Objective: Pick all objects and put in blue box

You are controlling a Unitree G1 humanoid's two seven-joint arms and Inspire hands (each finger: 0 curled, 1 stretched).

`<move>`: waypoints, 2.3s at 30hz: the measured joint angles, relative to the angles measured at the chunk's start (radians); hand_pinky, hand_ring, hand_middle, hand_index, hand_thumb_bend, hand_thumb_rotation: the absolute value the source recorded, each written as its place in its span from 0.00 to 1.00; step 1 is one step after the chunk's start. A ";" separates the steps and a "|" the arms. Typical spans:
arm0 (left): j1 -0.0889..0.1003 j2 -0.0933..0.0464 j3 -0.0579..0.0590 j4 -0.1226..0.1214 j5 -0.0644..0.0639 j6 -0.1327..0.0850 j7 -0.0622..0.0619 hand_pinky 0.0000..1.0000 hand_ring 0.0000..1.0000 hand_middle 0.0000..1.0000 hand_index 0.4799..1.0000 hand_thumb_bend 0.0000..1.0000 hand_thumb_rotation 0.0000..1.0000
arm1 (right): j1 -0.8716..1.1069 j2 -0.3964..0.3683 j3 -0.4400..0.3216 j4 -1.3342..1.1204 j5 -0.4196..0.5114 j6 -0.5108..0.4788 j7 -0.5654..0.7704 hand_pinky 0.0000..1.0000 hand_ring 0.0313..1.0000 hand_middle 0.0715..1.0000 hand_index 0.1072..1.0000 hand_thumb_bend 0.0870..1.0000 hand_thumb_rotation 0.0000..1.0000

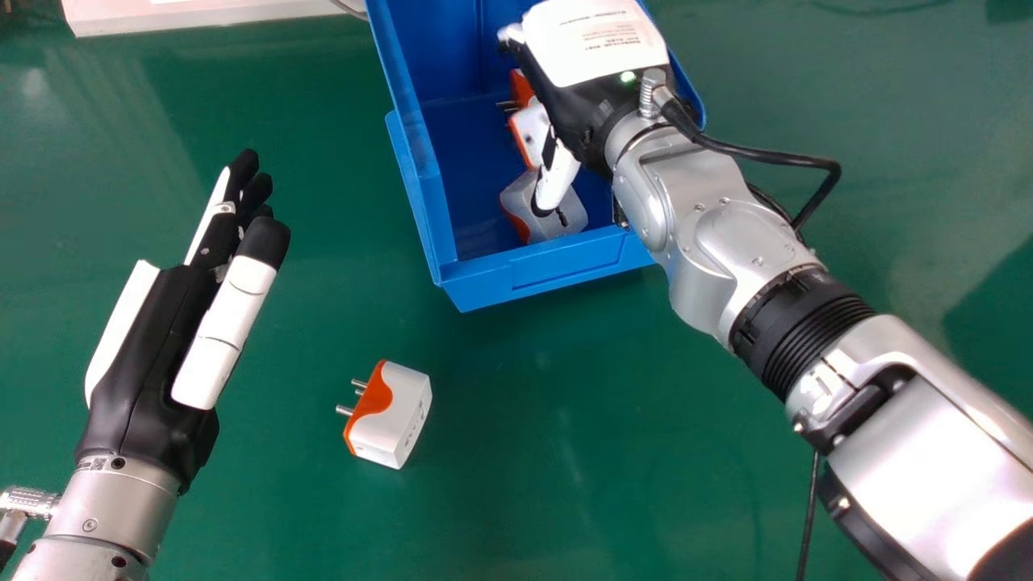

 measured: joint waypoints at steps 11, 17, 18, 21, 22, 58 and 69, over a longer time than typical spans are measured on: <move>-0.004 0.000 0.000 0.000 0.000 0.002 0.000 0.97 1.00 1.00 1.00 0.83 0.94 | 0.002 0.001 0.000 -0.018 0.000 0.034 0.000 1.00 1.00 1.00 1.00 0.92 0.24; -0.014 0.001 0.000 0.003 0.000 0.002 -0.001 0.97 1.00 1.00 1.00 0.83 0.94 | 0.011 0.000 0.004 -0.041 -0.002 0.051 -0.001 1.00 1.00 1.00 1.00 0.89 0.24; -0.015 0.001 0.000 0.004 0.000 0.002 -0.001 0.97 1.00 1.00 1.00 0.83 0.94 | 0.015 -0.001 0.005 -0.048 -0.003 0.052 -0.001 1.00 1.00 1.00 1.00 0.87 0.24; -0.018 0.001 -0.001 0.010 0.000 0.002 -0.001 0.97 1.00 1.00 1.00 0.83 0.94 | 0.039 -0.010 0.005 -0.084 -0.007 0.053 -0.002 1.00 1.00 1.00 1.00 0.82 0.23; -0.019 0.001 -0.001 0.010 0.000 0.002 -0.002 0.97 1.00 1.00 1.00 0.83 0.94 | 0.052 -0.018 0.003 -0.106 -0.008 0.052 -0.004 1.00 1.00 1.00 1.00 0.82 0.23; -0.036 0.008 0.010 0.070 0.000 -0.027 -0.026 0.98 1.00 1.00 1.00 0.82 0.94 | 1.219 -0.093 -0.048 -1.333 -0.216 0.030 -0.263 1.00 1.00 1.00 1.00 0.59 0.27; -0.029 0.008 0.012 0.088 -0.001 -0.066 -0.035 0.98 1.00 1.00 1.00 0.83 0.94 | 1.432 -0.128 -0.010 -1.328 -0.217 -0.116 -0.369 1.00 1.00 1.00 1.00 0.55 0.29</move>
